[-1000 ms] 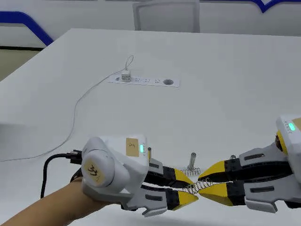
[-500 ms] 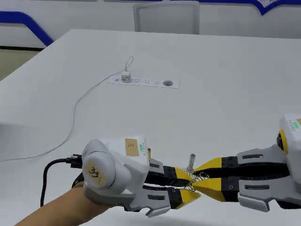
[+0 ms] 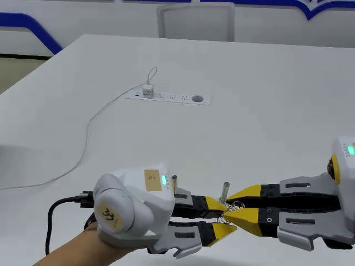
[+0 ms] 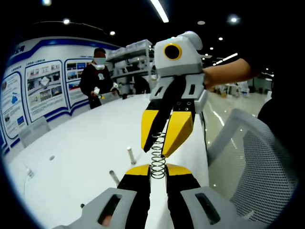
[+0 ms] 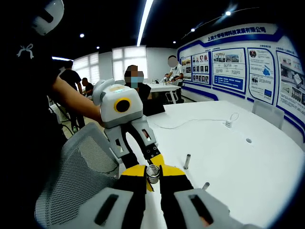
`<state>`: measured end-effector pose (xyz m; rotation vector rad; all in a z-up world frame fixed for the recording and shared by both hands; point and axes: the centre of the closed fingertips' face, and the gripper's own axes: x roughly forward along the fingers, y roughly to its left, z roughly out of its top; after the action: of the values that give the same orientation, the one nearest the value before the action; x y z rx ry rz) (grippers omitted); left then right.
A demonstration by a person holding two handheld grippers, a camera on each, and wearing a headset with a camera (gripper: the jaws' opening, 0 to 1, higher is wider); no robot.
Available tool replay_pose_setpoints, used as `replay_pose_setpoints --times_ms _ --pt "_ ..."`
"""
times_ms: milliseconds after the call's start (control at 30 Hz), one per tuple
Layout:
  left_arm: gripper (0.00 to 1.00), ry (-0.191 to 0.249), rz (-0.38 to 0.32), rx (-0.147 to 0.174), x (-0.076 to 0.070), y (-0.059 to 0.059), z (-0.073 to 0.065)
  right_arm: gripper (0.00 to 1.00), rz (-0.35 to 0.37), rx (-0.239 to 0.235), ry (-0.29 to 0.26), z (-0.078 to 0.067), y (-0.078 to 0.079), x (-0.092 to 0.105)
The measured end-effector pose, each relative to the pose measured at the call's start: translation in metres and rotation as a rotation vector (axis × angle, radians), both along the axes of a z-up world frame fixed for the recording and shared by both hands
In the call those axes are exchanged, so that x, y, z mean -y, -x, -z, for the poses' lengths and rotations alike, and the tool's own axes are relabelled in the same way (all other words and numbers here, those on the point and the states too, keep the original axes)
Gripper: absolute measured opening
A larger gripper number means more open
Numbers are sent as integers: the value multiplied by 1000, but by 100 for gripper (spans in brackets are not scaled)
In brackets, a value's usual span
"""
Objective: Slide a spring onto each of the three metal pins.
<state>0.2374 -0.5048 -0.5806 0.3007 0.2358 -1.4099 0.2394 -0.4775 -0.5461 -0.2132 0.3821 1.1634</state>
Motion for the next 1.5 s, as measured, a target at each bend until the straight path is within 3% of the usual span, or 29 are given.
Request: replay_pose_setpoints --times_ms 67,300,533,667,933,1133,1233,1300,1500 --pt "12 7 -6 16 0 -1 -2 10 8 3 -3 -1 -2 1" --pt "18 -5 -33 4 -7 -6 1 10 34 22 -1 -6 -9 6" --pt "33 14 -91 -1 -19 -14 1 10 70 35 24 -8 -19 18" --pt "39 21 -146 -22 -31 -21 0 10 98 46 48 -7 -28 28" --pt "57 12 -262 -20 -58 -35 3 10 189 61 102 0 -50 52" --pt "63 26 -331 -39 -83 -43 5 10 233 59 143 5 -62 70" --pt "74 87 -388 -100 -94 -47 2 10 257 61 161 7 -68 80" --pt "78 78 -405 -84 -103 -50 3 10 275 57 168 9 -72 86" --pt "90 111 -454 -108 -119 -55 1 10 345 45 183 18 -84 104"
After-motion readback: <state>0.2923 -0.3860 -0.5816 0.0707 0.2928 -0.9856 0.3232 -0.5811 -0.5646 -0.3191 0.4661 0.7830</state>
